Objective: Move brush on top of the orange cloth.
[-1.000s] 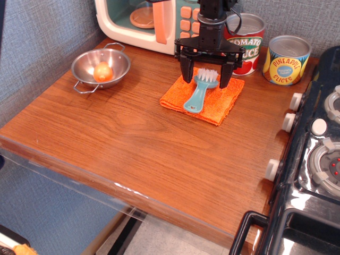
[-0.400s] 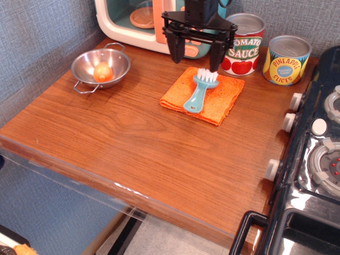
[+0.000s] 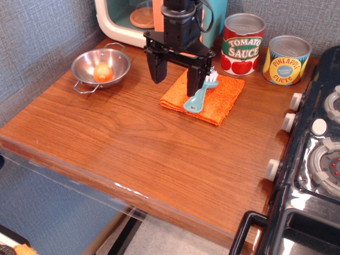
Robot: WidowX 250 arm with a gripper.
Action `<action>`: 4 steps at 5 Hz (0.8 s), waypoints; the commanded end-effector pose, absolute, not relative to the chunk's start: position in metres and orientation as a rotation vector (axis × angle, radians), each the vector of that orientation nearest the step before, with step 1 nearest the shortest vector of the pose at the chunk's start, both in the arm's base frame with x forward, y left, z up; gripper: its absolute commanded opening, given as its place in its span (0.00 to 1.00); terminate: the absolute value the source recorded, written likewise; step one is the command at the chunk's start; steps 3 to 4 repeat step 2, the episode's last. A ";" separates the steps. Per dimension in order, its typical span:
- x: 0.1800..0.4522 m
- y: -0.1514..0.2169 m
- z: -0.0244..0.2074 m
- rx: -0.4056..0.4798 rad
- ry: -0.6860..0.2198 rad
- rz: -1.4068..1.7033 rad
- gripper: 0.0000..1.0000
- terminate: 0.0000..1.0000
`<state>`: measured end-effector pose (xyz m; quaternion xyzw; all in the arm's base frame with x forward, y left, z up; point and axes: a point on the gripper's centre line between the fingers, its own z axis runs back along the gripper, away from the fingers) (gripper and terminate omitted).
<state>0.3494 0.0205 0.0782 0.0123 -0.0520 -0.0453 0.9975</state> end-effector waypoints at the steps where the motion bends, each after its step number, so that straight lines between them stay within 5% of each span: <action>1: 0.347 0.028 0.101 0.048 -0.180 -0.106 1.00 0.00; 2: 0.347 0.028 0.101 0.048 -0.180 -0.106 1.00 1.00; 4: 0.347 0.028 0.101 0.048 -0.180 -0.106 1.00 1.00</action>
